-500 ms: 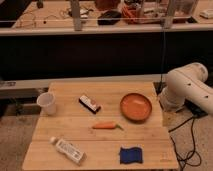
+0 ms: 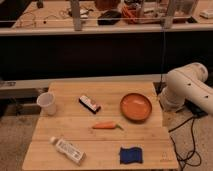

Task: Drag the pepper across the table

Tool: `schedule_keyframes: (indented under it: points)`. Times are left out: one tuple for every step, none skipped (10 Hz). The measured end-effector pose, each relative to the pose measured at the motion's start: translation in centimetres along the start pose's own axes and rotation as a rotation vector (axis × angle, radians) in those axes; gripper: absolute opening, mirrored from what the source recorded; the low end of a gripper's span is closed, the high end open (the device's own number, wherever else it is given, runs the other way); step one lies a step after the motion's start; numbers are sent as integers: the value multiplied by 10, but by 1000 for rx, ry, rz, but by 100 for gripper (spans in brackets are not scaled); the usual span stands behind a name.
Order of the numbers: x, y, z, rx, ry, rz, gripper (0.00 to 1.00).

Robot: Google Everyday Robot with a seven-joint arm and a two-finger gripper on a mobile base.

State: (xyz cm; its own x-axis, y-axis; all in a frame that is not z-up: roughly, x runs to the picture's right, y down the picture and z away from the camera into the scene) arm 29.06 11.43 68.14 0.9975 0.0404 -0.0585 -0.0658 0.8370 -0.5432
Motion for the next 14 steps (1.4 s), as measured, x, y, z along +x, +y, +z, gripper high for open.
schedule_keyframes:
  points:
    - [0, 0, 0, 0, 0, 0, 80]
    - [0, 0, 0, 0, 0, 0, 80]
    - [0, 0, 0, 0, 0, 0, 80]
    - [0, 0, 0, 0, 0, 0, 80]
    - [0, 0, 0, 0, 0, 0, 80]
    - [0, 0, 0, 0, 0, 0, 80]
    - [0, 0, 0, 0, 0, 0, 80]
    - [0, 0, 0, 0, 0, 0, 80]
    - [0, 0, 0, 0, 0, 0, 80]
    - [0, 0, 0, 0, 2, -3, 80]
    - [-3, 1, -1, 2, 9, -9, 80]
    - [-17, 1, -2, 2, 15, -31, 80]
    - [-33, 2, -3, 3, 21, -49, 80]
    - [-50, 2, -4, 6, 29, -69, 80]
